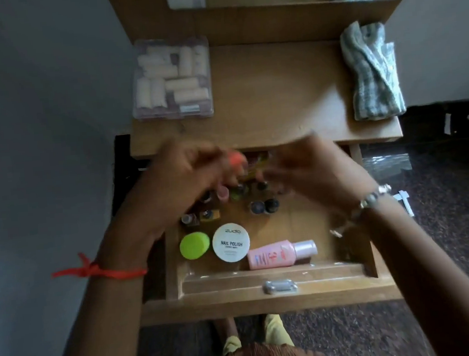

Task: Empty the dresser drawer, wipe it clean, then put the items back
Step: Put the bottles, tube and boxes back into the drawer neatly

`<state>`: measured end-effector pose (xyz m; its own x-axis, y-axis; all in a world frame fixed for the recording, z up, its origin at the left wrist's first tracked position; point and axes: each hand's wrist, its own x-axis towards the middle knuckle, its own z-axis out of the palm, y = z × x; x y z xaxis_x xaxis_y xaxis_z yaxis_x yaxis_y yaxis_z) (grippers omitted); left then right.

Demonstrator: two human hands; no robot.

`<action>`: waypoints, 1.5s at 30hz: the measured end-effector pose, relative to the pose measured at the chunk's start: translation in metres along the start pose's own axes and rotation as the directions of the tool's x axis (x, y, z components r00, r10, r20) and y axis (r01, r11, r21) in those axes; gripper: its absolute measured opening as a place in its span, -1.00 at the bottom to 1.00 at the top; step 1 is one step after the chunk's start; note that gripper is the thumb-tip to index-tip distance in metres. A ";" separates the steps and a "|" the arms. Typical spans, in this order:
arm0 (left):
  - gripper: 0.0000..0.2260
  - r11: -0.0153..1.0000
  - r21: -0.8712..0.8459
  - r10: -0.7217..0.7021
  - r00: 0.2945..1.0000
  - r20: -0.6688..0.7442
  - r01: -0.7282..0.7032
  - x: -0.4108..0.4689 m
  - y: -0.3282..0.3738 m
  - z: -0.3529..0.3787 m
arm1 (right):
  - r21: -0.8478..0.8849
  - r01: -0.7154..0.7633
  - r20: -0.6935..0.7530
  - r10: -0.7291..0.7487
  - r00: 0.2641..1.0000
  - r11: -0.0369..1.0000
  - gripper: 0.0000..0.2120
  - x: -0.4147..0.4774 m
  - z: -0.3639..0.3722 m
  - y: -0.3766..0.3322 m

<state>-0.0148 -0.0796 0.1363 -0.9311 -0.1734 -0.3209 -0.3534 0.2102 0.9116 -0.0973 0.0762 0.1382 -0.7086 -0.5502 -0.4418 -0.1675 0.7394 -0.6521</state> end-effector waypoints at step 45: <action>-0.59 0.963 -0.156 -0.248 0.946 -0.208 0.218 -0.043 -0.024 0.194 | 0.691 -0.194 -0.467 0.635 0.616 0.696 -0.74 -0.072 0.030 0.105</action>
<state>0.0164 0.1091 0.0786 -0.7744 -0.4163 -0.4764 -0.5294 0.0141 0.8483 -0.0432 0.1817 0.0836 -0.8624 0.3121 -0.3987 0.4949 0.3533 -0.7939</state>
